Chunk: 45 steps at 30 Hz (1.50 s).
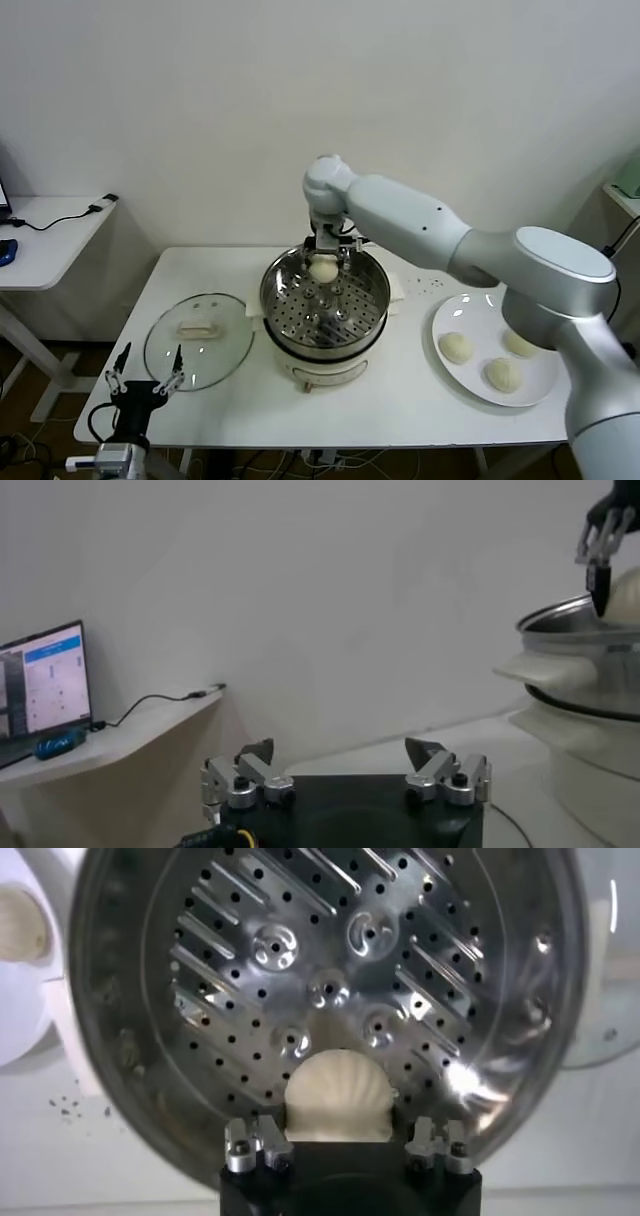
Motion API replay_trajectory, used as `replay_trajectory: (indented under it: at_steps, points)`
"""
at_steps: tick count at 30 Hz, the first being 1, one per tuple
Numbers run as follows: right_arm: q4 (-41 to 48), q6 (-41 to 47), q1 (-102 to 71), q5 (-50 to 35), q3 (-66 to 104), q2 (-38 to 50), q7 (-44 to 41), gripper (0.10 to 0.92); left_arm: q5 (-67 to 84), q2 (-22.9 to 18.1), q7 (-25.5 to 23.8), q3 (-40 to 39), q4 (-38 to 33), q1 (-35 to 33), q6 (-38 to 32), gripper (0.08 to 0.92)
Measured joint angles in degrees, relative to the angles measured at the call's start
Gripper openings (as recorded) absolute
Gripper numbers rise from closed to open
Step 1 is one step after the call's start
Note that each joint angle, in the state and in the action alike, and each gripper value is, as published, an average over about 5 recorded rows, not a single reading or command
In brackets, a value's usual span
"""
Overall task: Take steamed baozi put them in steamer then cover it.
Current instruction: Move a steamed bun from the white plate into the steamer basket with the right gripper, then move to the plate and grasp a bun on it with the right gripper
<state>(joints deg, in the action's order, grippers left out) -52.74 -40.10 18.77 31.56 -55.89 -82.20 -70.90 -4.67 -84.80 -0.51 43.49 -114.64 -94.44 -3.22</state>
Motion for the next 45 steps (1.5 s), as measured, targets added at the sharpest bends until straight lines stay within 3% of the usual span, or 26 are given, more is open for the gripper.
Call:
replay_trajectory:
  at_steps: [6, 12, 20, 28, 38, 45]
  points:
    - [1.1, -0.7, -1.34, 2.21, 0.75, -0.6, 0.58, 0.706, -0.37, -0.61, -0.01, -0.43, 0.04, 0.49, 0.3, 0.823]
    - [1.12, -0.88, -1.65, 3.56, 1.63, -0.4, 0.75, 0.811, -0.55, -0.73, 0.09, -0.47, 0.15, 0.58, 0.31, 0.823]
    - [-0.9, -0.36, 0.06, 0.37, 1.98, 1.86, 0.24, 0.823, -0.61, -0.88, 0.43, -0.61, 0.31, 0.4, 0.32, 0.823]
    - [-6.42, 6.43, 7.57, -14.01, -3.12, 9.87, 0.43, 0.823, -0.6, -0.41, 0.53, -0.63, -0.04, 0.2, 0.42, 0.823]
    - [-14.2, 29.41, 16.93, -39.6, -15.08, 26.36, 5.63, 0.823, -0.4, -0.06, 0.45, -0.94, -0.54, 0.54, 0.94, 0.823]
    - [-16.69, 42.03, 16.2, -50.05, -18.34, 36.49, 7.5, 0.823, -0.69, -0.44, 0.36, -1.17, -0.83, 1.05, 1.24, 0.823]
